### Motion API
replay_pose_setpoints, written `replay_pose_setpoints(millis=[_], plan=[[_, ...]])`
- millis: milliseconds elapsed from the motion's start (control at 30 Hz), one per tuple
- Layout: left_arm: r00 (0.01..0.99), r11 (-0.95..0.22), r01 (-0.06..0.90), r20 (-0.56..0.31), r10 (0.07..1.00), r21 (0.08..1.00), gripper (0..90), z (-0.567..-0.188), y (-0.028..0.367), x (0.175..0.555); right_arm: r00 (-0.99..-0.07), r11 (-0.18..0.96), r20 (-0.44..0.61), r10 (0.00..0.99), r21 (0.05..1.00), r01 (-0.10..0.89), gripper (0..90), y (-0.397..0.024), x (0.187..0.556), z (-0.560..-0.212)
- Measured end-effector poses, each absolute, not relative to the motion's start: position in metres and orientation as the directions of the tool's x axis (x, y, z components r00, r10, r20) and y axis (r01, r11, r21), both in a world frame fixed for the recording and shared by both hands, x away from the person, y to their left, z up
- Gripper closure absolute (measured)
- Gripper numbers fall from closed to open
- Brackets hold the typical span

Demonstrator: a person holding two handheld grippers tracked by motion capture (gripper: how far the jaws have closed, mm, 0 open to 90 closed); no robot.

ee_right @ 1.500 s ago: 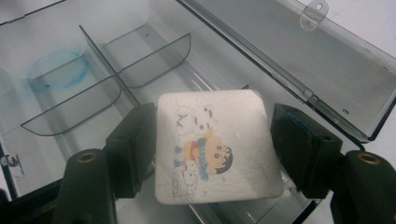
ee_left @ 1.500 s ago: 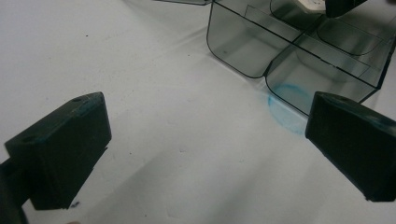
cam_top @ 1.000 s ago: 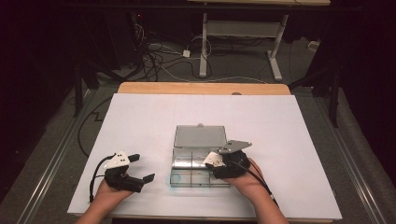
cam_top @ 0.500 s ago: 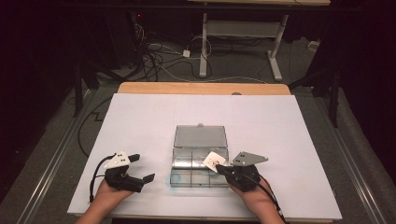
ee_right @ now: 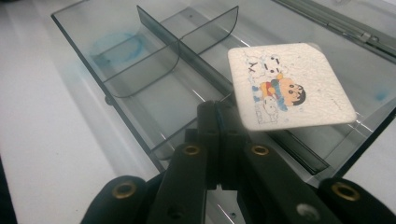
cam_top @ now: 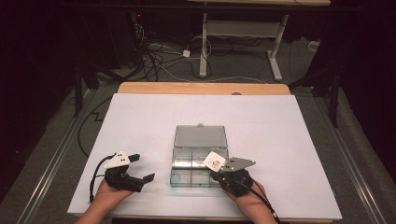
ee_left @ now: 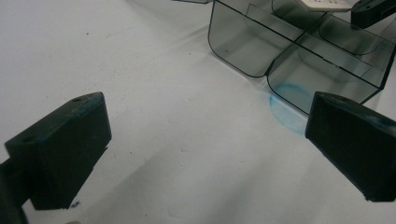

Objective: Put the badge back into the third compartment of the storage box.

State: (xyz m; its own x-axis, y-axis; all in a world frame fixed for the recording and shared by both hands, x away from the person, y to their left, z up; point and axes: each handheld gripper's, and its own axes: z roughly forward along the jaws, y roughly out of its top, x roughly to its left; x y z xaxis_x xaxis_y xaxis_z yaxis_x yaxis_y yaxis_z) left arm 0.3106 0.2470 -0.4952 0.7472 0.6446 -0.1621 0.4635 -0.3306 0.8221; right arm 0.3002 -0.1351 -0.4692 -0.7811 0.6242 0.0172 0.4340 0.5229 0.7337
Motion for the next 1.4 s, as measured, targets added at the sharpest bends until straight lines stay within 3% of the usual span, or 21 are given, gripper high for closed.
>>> replay_pose_setpoints(millis=[1400], plan=[[0.749,-0.332,0.464,-0.163,0.642,0.821,0.1,-0.495,0.247,0.311,-0.698,0.432,0.031,0.716,0.766,0.477,90.0,-0.149,0.313,-0.464]])
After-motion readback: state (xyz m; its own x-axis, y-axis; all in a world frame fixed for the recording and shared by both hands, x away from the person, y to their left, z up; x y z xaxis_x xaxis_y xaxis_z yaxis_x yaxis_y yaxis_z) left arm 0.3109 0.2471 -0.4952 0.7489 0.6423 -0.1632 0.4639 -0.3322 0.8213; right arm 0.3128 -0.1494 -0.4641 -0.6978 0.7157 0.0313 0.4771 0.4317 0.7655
